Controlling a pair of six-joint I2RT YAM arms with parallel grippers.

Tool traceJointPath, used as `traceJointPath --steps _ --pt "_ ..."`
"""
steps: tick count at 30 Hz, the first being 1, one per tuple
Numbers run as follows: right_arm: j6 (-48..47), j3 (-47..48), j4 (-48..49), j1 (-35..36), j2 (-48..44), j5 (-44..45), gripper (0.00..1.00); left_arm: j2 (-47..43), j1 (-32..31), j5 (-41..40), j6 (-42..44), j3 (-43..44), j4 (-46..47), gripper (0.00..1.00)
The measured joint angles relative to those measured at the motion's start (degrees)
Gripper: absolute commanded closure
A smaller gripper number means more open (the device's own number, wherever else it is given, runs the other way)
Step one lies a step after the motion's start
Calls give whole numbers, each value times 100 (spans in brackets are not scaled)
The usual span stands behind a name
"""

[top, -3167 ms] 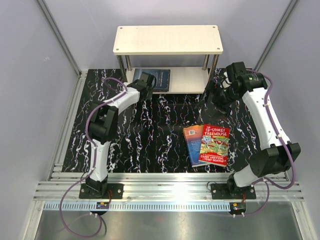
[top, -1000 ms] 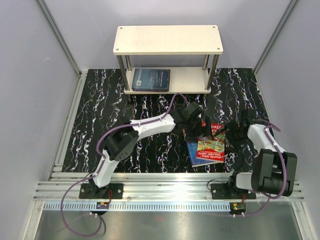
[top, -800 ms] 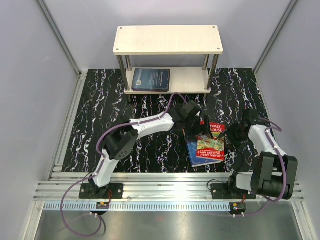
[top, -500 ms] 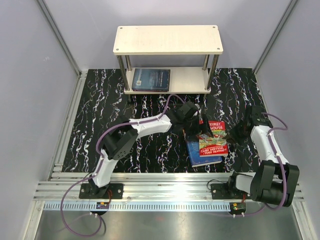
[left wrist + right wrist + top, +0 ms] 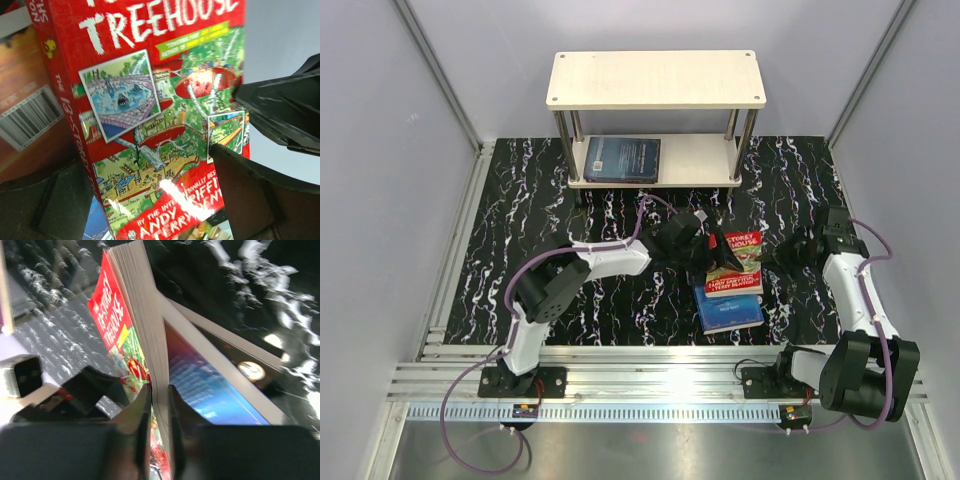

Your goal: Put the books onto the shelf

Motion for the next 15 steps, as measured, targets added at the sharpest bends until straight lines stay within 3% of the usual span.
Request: traceJointPath --steps 6,9,15 --pt "271 -2 557 52 -26 -533 61 -11 4 -15 -328 -61 83 7" --pt "413 -125 831 72 -142 -730 64 -20 0 -15 -393 -79 107 7" --pt "476 -245 896 247 -385 -866 84 -282 -35 -68 -498 -422 188 7"
